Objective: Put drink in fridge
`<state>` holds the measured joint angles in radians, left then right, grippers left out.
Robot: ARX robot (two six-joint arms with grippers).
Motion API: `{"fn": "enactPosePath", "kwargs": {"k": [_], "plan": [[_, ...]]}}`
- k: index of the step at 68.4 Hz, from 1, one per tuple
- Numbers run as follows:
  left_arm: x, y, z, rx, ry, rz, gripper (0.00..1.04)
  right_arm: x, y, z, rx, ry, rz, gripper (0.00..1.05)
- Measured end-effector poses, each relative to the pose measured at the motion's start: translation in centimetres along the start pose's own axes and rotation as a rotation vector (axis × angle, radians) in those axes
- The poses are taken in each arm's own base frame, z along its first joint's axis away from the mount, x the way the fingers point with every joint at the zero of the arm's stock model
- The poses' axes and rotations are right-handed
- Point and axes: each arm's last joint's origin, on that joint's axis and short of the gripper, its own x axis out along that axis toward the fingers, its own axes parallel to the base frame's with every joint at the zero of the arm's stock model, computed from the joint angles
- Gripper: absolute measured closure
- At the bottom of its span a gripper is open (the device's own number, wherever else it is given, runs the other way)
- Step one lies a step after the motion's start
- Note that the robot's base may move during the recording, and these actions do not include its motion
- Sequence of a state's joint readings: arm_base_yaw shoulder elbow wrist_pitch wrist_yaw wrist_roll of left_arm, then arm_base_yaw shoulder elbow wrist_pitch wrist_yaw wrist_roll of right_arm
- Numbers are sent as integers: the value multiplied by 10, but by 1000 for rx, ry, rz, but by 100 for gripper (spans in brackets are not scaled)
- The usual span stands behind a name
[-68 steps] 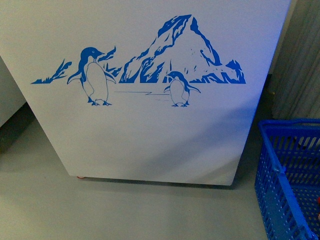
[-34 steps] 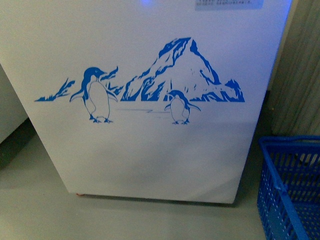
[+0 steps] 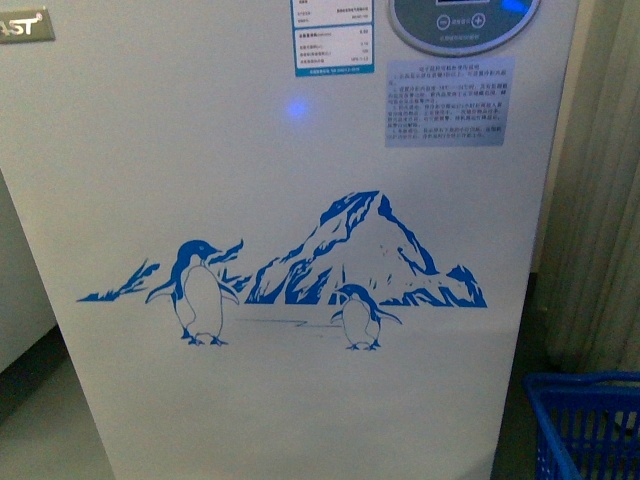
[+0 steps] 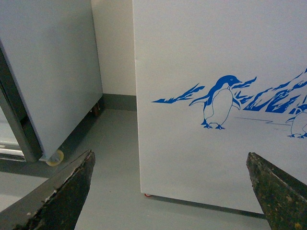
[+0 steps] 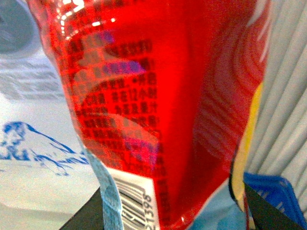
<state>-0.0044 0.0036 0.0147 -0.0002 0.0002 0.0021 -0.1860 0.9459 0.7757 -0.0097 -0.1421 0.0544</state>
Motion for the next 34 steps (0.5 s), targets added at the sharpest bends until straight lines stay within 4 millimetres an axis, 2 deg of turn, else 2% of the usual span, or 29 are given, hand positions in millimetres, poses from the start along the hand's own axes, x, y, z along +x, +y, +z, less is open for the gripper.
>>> {"fn": "enactPosePath", "kwargs": {"k": [7, 15, 34], "plan": [[0, 0, 0, 0, 0, 0, 8, -27, 16, 12, -10, -88, 16, 64], [0, 0, 0, 0, 0, 0, 8, -47, 25, 16, -3, -149, 14, 64], [0, 0, 0, 0, 0, 0, 8, -95, 34, -6, 43, -219, -21, 64]]}}
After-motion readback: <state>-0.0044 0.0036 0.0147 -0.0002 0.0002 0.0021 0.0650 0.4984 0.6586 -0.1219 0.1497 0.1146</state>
